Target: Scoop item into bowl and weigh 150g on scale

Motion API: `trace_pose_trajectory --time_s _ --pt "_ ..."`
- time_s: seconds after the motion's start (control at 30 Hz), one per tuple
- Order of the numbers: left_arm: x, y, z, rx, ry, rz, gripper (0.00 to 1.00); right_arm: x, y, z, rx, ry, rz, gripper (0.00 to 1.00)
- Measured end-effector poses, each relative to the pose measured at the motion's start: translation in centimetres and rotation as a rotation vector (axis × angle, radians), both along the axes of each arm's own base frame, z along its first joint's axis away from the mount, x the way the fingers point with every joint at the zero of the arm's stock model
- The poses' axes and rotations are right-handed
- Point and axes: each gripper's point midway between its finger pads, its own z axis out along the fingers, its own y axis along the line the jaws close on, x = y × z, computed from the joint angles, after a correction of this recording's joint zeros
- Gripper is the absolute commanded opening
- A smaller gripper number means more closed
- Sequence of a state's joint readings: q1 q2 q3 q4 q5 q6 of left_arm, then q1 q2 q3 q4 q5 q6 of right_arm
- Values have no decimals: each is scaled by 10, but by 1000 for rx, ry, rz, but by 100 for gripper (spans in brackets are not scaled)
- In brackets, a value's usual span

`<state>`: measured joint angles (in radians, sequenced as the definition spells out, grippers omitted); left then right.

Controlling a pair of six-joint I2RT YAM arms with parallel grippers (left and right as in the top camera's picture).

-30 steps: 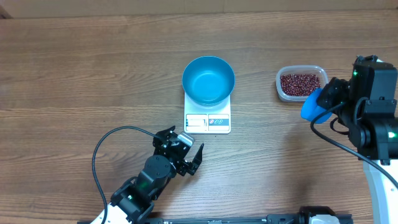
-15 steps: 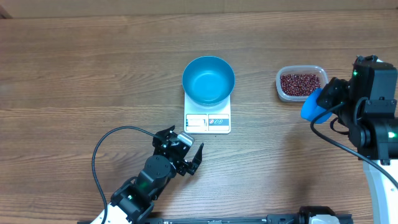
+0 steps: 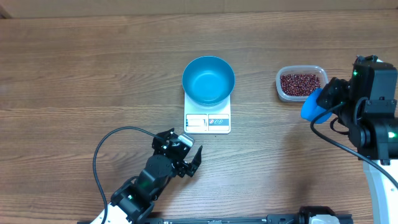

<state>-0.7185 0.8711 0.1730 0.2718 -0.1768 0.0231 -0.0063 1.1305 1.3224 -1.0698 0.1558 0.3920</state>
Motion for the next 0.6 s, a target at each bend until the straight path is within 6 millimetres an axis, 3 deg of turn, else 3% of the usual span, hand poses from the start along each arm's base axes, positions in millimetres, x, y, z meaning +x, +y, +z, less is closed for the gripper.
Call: trace_pose_trajectory --time_s 0.37,0.5,0.6 --pt "5 -3 15 -43 -48 3 100 0 0 0 0 0 0 4" --pt "8 10 3 3 73 65 100 0 0 0 0 0 0 4" --pt "14 23 11 29 148 127 100 0 0 0 0 -1 0 4"
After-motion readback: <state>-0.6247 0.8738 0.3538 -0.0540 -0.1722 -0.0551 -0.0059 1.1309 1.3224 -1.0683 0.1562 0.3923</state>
